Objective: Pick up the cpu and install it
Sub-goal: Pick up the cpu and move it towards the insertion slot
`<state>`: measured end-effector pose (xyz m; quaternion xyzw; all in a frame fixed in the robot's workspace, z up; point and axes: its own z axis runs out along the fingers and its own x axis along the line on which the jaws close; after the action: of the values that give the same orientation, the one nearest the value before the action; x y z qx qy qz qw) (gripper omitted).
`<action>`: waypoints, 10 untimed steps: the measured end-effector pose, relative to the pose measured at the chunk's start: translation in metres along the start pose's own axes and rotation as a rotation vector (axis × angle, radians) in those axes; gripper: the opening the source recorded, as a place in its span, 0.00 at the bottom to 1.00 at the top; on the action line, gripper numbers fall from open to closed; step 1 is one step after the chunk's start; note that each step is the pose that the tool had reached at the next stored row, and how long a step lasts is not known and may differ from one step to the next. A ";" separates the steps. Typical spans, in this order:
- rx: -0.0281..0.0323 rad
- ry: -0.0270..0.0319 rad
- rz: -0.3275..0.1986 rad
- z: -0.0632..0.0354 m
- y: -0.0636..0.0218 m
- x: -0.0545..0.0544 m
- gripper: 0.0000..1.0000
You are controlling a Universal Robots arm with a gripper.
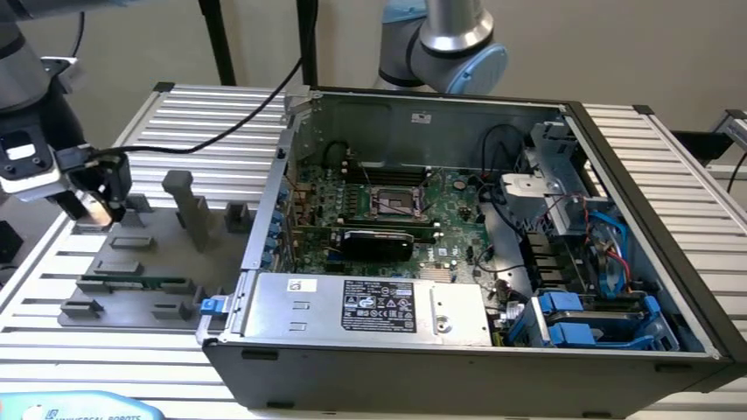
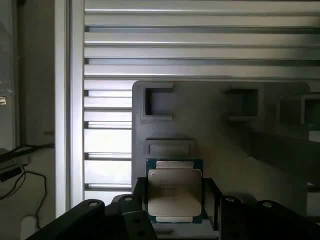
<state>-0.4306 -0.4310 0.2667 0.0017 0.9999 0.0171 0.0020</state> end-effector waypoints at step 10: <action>0.0000 -0.0001 0.000 -0.0456 0.0016 -0.005 0.55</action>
<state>-0.4255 -0.4310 0.3124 0.0016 0.9999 0.0171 0.0020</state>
